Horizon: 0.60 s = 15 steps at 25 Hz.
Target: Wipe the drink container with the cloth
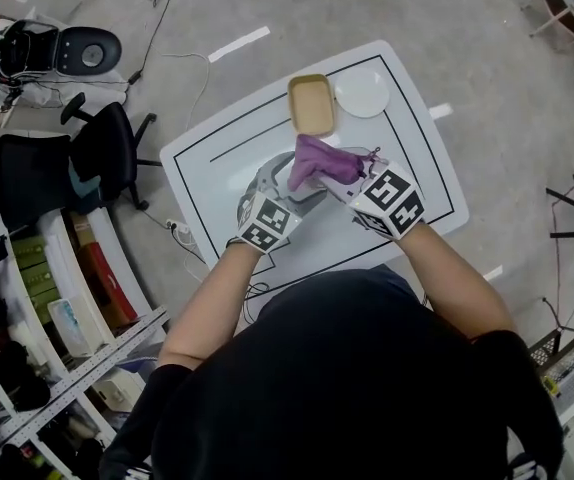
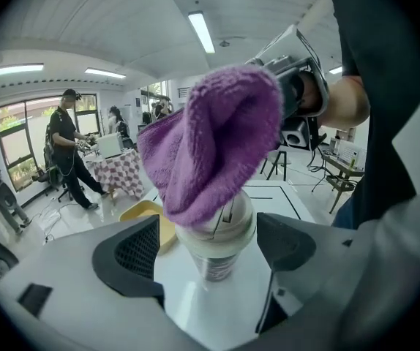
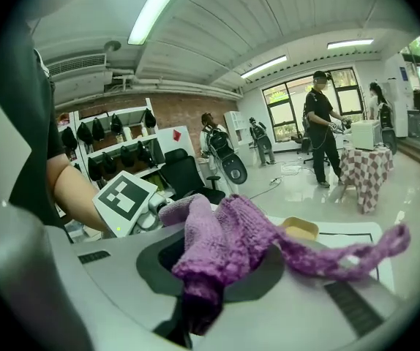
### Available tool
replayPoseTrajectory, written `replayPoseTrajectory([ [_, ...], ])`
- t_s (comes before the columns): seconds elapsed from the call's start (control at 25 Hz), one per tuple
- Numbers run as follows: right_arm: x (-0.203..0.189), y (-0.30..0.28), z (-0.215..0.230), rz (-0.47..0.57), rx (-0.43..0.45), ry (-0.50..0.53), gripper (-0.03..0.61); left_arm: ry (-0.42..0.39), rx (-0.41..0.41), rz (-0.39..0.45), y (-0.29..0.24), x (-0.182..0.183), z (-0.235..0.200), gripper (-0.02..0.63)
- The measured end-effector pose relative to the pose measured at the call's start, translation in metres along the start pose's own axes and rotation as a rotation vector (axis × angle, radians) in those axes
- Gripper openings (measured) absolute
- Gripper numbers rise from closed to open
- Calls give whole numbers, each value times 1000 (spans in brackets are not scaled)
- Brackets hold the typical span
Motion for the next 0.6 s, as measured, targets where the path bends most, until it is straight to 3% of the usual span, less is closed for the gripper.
replayPoseTrajectory([
  [0.2, -20, -21, 1, -90, 22, -3, 80, -43, -39, 8, -9, 5, 4, 419],
  [0.6, -42, -19, 10, -219, -55, 39, 78, -54, -29, -3, -16, 2, 9, 416],
])
Point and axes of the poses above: the fingertips, and each gripper's own axes: y backward along the fingers, z to its right, x out of its top, the point moved 3 cm from there along y, backward along the fingers, and after that the axes turned 10 degrees about x, right-handed, at the moved point
